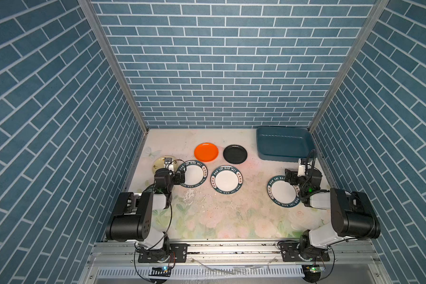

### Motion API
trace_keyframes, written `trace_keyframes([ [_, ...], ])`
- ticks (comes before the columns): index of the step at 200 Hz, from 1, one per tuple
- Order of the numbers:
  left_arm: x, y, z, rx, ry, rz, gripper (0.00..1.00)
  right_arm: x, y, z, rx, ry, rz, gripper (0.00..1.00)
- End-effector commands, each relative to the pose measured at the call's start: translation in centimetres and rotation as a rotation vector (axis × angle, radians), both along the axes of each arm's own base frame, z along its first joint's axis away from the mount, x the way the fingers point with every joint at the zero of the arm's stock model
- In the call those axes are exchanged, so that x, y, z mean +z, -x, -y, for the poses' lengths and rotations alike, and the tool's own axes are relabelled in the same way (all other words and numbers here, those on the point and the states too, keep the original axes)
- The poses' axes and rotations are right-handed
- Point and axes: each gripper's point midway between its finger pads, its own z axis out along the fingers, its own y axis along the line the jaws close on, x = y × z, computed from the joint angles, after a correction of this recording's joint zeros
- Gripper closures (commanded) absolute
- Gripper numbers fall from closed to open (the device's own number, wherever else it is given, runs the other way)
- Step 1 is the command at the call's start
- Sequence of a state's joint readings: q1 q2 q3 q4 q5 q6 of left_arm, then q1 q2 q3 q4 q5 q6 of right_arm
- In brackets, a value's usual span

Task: Place the plates into the plastic bin on the countertop
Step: Pick up the plate from the middle-right of the table.

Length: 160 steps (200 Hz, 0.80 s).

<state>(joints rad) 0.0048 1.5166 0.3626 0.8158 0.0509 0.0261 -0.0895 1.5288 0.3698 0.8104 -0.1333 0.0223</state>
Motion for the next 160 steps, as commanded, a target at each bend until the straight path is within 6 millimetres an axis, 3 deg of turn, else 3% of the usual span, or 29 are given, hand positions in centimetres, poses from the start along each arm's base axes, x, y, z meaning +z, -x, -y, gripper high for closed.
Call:
trace_keyframes([
  [1, 1.62, -1.12, -0.14, -0.018, -0.027, 0.062, 0.0, 1.73, -1.2, -0.42, 0.016, -0.012, 0.071, 0.01],
  [132, 1.58, -1.1, -0.14, -0.018, -0.027, 0.06, 0.0, 1.71, -1.21, -0.43, 0.015, -0.015, 0.069, 0.01],
  [160, 1.65, -1.07, -0.12, -0.019, -0.026, 0.064, 0.0, 1.77, -1.23, 0.32, -0.03, -0.009, 0.069, 0.01],
])
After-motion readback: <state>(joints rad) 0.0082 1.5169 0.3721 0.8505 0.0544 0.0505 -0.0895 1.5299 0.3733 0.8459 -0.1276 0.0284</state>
